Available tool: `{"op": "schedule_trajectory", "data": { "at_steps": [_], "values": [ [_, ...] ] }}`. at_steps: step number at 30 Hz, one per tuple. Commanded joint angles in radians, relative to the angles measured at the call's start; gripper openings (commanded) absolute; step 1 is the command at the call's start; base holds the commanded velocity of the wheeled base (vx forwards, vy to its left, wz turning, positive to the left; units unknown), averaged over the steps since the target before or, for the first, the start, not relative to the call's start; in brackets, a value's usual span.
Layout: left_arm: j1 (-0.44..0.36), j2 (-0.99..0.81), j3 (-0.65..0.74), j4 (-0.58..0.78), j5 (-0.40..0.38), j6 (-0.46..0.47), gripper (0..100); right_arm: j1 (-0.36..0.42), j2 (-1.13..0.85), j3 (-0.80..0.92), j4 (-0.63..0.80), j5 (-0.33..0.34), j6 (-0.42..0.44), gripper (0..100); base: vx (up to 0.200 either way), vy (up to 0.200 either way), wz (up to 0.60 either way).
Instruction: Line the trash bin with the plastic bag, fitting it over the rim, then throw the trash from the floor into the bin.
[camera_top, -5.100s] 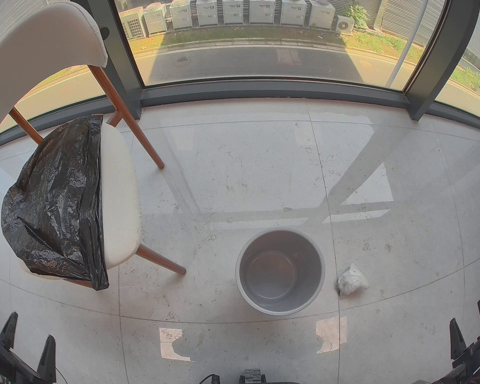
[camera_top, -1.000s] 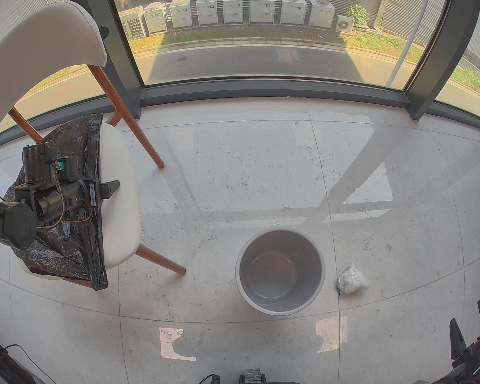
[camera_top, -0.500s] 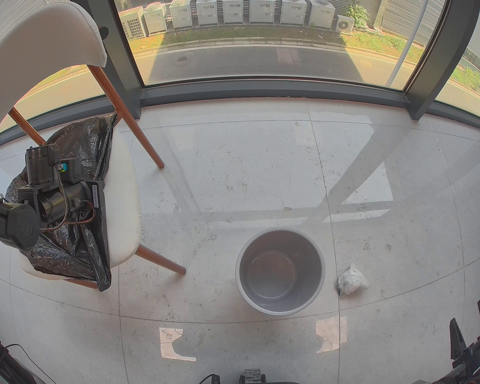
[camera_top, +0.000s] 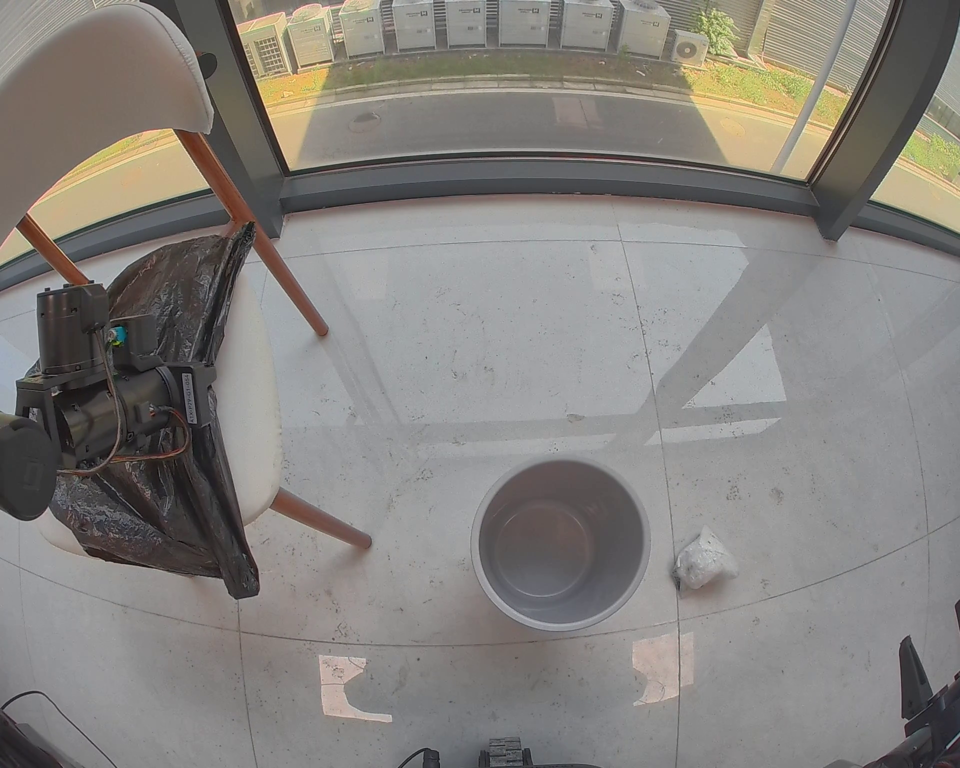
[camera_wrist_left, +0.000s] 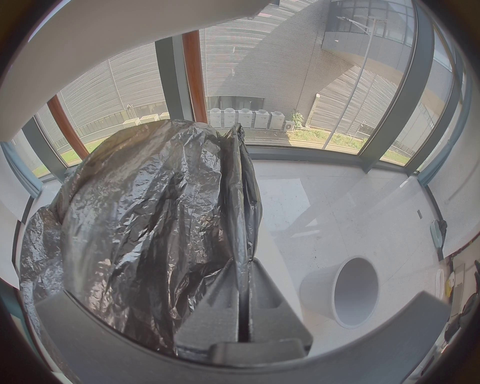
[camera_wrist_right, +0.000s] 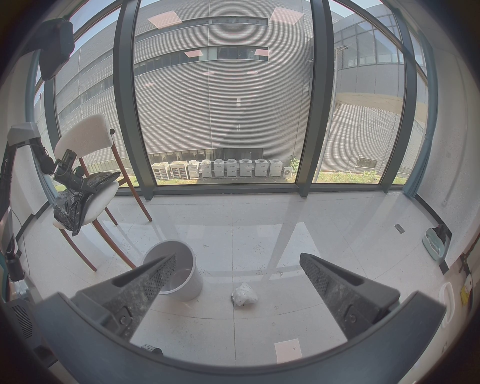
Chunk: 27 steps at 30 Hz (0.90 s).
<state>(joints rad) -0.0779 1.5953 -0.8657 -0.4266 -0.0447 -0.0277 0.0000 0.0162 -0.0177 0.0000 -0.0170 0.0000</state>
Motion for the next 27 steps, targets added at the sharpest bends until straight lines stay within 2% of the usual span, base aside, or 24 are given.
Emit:
{"op": "schedule_trajectory", "data": {
  "at_steps": [1,8,13,17,27],
  "values": [
    [-0.033,-0.095,0.027,0.009,-0.003,-0.009,0,0.0,-0.015,0.018,0.0,0.0,0.0,100,0.0,0.0,0.0],
    [-0.099,-0.161,0.068,0.012,-0.004,-0.011,0,0.0,-0.015,0.018,0.0,0.0,0.0,100,0.0,0.0,0.0],
    [-0.174,-0.201,0.079,0.017,-0.004,-0.012,0,0.0,-0.015,0.018,0.0,0.0,0.0,100,0.0,0.0,0.0],
    [-0.237,-0.248,0.07,0.101,-0.006,-0.017,0,0.0,-0.015,0.018,0.0,0.0,0.0,100,0.0,0.0,0.0],
    [-0.253,-0.27,0.05,0.127,-0.093,-0.017,0,0.0,-0.015,0.018,0.0,0.0,0.0,100,0.0,0.0,0.0]
  ]
}}
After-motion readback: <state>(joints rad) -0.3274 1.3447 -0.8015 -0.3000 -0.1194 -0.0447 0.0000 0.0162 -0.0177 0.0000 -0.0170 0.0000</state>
